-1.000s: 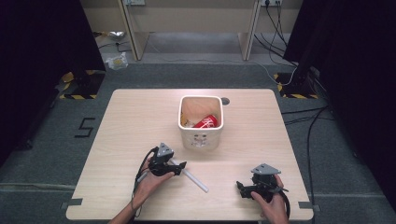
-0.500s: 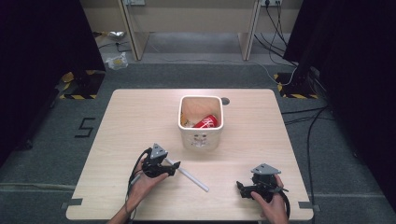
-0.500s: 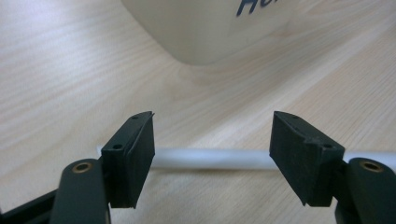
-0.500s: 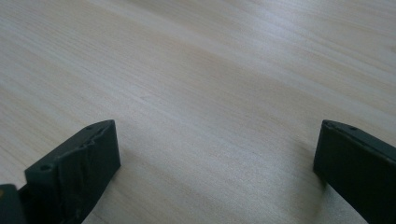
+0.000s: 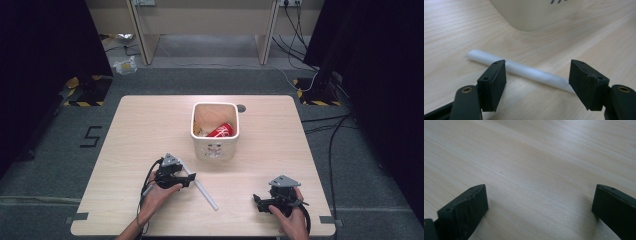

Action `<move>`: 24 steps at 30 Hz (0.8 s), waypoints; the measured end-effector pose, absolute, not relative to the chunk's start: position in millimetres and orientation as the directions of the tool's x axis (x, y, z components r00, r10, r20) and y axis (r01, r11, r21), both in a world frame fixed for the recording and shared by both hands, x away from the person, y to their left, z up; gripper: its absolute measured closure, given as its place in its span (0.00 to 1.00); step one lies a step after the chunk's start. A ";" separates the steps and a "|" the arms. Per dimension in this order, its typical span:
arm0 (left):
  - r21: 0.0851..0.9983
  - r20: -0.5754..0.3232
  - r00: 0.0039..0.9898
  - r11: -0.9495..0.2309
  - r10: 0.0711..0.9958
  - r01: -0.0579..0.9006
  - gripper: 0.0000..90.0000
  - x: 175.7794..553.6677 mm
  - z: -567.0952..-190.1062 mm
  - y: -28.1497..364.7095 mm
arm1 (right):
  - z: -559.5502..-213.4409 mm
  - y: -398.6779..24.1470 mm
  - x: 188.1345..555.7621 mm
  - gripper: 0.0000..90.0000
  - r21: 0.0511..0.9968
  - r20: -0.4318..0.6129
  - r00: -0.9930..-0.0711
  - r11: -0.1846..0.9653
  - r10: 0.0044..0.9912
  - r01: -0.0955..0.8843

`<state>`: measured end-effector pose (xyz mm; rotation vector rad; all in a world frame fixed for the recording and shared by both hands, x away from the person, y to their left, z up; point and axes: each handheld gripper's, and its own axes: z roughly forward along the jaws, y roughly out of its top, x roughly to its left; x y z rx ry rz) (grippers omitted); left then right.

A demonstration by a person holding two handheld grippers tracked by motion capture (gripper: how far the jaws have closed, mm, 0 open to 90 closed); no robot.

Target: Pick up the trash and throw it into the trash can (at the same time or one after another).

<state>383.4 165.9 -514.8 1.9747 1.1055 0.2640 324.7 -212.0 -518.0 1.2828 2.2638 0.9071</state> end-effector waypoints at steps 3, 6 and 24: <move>0.746 -0.194 0.584 -0.268 0.788 0.610 0.32 385.7 -515.9 161.6 | -518.0 -211.9 324.7 0.01 0.696 -0.014 -0.509 0.373 0.861 0.613; 0.745 -0.173 0.575 -0.275 0.800 0.607 0.31 388.0 -516.5 159.0 | -518.0 -211.9 324.7 0.01 0.696 -0.013 -0.508 0.373 0.861 0.613; 0.748 -0.005 0.621 -0.409 0.784 0.523 0.67 399.4 -515.1 159.3 | -517.9 -212.0 324.6 0.01 0.695 -0.013 -0.511 0.375 0.860 0.614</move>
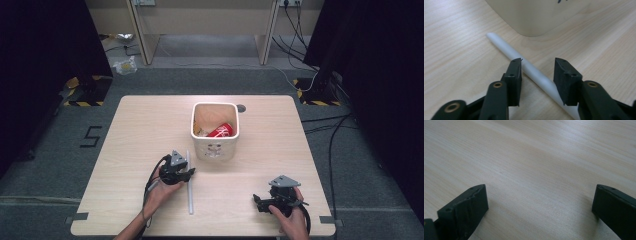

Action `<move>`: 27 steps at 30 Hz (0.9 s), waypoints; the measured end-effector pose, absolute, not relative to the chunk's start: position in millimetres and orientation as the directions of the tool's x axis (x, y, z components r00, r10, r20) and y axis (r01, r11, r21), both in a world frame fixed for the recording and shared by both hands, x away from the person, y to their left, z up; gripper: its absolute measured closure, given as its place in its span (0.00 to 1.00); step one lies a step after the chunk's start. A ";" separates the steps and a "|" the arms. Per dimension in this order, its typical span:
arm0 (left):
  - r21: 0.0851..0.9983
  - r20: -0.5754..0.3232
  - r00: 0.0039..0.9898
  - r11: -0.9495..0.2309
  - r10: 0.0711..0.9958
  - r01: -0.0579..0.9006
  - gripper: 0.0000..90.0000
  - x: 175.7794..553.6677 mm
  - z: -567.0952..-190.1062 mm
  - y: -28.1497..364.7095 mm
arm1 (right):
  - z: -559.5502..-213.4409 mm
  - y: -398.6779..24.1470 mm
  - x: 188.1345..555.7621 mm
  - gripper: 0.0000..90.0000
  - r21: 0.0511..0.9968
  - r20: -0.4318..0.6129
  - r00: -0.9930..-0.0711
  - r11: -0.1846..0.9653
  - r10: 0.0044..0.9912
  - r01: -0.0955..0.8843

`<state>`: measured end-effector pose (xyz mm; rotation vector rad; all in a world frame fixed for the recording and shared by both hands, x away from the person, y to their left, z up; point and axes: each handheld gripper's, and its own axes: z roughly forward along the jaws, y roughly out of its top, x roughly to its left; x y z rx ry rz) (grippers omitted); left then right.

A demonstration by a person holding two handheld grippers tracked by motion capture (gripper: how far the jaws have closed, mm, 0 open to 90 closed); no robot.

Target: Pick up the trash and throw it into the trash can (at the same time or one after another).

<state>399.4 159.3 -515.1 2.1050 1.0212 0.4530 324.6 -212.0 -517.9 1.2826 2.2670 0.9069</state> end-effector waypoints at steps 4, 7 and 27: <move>0.744 0.000 0.602 -0.402 0.799 0.534 0.69 408.0 -514.2 167.1 | -518.0 -212.0 324.7 0.01 0.696 -0.014 -0.510 0.374 0.860 0.612; 0.751 -0.016 0.585 -0.377 0.811 0.543 0.61 408.4 -511.1 172.8 | -517.9 -212.1 324.7 0.01 0.695 -0.013 -0.511 0.375 0.860 0.614; 0.756 -0.009 0.621 -0.401 0.784 0.518 0.66 359.6 -516.9 169.3 | -517.9 -212.0 324.6 0.01 0.695 -0.013 -0.511 0.376 0.859 0.613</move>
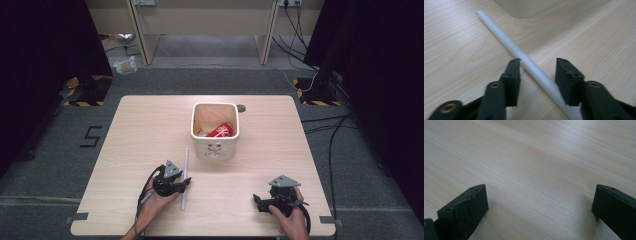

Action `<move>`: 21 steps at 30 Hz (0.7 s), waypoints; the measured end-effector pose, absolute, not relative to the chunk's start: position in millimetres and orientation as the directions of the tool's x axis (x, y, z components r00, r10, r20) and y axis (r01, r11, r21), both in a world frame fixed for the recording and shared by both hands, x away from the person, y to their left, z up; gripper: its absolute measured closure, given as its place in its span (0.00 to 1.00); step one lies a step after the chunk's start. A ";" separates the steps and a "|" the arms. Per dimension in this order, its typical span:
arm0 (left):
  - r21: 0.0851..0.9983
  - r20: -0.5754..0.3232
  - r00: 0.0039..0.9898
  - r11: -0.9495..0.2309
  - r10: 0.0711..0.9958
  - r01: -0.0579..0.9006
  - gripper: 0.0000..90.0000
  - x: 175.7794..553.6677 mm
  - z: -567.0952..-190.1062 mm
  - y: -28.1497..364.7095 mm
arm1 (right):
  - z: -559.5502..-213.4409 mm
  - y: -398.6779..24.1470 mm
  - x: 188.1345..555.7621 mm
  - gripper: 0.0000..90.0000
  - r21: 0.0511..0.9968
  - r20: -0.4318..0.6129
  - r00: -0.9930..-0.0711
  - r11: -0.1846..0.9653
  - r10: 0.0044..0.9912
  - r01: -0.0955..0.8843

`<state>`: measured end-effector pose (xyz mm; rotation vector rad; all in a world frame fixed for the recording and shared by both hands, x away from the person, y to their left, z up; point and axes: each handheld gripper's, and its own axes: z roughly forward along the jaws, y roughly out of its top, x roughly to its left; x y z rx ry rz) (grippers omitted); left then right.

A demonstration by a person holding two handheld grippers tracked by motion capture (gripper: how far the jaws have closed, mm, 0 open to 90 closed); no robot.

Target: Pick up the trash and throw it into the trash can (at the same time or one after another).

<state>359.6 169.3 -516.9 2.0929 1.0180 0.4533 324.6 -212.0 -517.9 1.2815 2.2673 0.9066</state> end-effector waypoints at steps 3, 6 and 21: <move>0.756 -0.014 0.623 -0.400 0.782 0.518 0.75 361.7 -516.8 172.0 | -518.0 -211.9 324.6 0.01 0.696 -0.014 -0.510 0.374 0.860 0.612; 0.751 -0.009 0.625 -0.408 0.781 0.519 0.80 363.7 -515.9 176.5 | -517.9 -212.0 324.6 0.01 0.695 -0.013 -0.511 0.375 0.859 0.613; 0.731 -0.016 0.580 -0.386 0.815 0.562 0.86 387.4 -513.2 200.4 | -518.1 -211.9 324.7 0.00 0.696 -0.013 -0.512 0.375 0.859 0.612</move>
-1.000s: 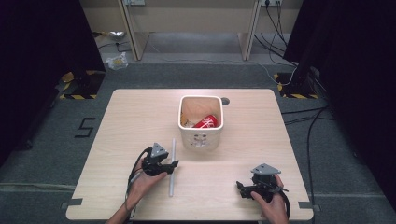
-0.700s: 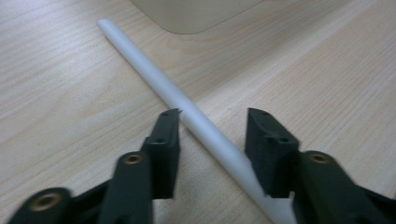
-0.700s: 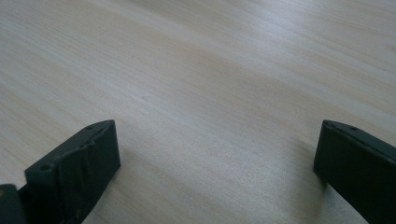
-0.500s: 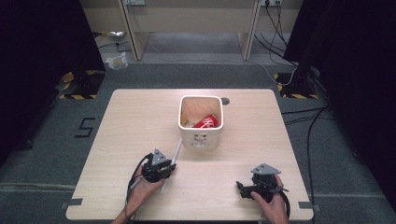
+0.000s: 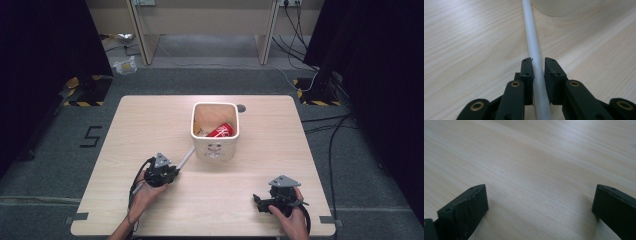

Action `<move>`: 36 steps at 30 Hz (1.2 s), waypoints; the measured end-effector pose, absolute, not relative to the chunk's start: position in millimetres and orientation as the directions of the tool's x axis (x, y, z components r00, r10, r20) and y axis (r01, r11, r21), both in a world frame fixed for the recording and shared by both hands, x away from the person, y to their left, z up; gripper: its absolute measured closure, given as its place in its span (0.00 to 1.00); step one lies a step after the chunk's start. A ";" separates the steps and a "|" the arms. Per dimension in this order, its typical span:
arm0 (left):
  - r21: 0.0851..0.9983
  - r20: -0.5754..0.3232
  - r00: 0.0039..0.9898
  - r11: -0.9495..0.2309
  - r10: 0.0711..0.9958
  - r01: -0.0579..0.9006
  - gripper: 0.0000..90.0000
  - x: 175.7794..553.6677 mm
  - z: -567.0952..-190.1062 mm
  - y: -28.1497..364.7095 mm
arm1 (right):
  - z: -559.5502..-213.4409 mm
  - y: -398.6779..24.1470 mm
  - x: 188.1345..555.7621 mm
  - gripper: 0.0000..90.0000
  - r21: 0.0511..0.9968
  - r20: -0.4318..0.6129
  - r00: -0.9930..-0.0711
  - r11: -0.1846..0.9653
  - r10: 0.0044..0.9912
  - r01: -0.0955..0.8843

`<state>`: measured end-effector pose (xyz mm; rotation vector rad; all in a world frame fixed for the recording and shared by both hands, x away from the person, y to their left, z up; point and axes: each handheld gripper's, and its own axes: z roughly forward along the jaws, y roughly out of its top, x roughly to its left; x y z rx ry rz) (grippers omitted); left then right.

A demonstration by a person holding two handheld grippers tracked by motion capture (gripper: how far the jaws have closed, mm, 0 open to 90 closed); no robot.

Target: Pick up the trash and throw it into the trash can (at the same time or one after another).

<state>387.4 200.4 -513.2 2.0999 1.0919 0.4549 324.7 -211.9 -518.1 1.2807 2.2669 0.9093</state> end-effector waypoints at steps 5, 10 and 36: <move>0.730 -0.017 0.571 -0.380 0.821 0.568 0.88 394.3 -512.7 204.3 | -518.0 -211.7 324.6 0.00 0.696 -0.011 -0.520 0.380 0.854 0.609; 0.730 -0.015 0.567 -0.378 0.824 0.569 0.88 398.1 -510.8 210.8 | -518.0 -211.7 324.6 0.00 0.696 -0.011 -0.520 0.380 0.854 0.609; 0.847 -0.031 0.574 -0.283 0.818 0.449 0.88 407.8 -414.9 253.0 | -518.0 -211.7 324.6 0.00 0.696 -0.011 -0.520 0.380 0.854 0.609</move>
